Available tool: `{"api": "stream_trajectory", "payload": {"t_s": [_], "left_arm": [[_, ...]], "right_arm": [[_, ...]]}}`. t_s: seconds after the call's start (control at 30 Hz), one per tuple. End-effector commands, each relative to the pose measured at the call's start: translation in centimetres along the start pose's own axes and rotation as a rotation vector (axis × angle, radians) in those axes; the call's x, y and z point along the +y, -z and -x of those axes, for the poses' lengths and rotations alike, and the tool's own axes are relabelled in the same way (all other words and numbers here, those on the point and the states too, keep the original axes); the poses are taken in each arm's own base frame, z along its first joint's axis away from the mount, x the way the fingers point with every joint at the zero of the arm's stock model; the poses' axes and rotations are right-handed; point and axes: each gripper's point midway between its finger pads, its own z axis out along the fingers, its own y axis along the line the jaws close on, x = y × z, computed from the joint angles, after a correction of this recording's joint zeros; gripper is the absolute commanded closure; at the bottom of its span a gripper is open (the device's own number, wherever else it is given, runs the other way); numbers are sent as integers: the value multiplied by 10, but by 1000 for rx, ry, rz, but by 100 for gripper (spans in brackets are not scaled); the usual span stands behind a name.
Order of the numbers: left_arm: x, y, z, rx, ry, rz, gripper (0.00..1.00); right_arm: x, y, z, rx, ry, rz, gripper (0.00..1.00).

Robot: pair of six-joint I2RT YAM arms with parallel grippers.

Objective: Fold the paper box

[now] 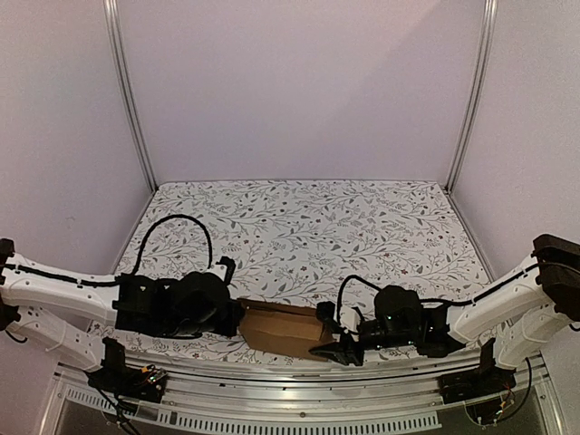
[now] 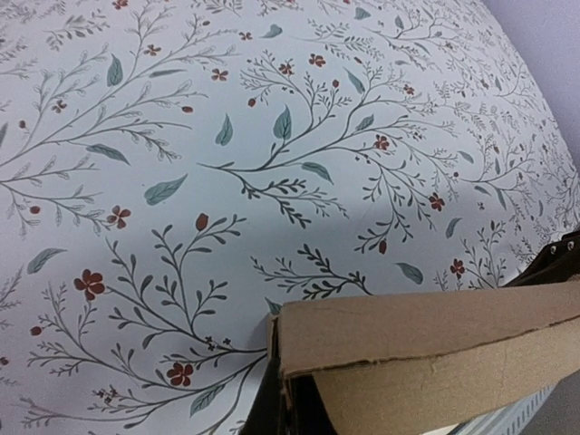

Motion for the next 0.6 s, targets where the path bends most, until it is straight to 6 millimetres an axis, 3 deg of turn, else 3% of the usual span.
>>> {"api": "stream_trajectory", "payload": {"t_s": [0.0,0.07,0.4,0.53,0.57], "left_arm": [[8,-4,-85,294,-95,4,100],[7,-4,-87,299,-106,13,100],[-1,-7,-92,302,-141,44,100],[0,-8,-93,303,-143,63,100],[0,-8,-92,300,-143,67,100]], "right_arm": [[-17,-4,12,-47,-7,-94,62],[-21,-5,11,-44,-11,-117,59],[-26,4,24,-77,-92,-146,22],[-23,12,26,-78,-105,-134,15],[-21,13,28,-77,-107,-127,4]]}}
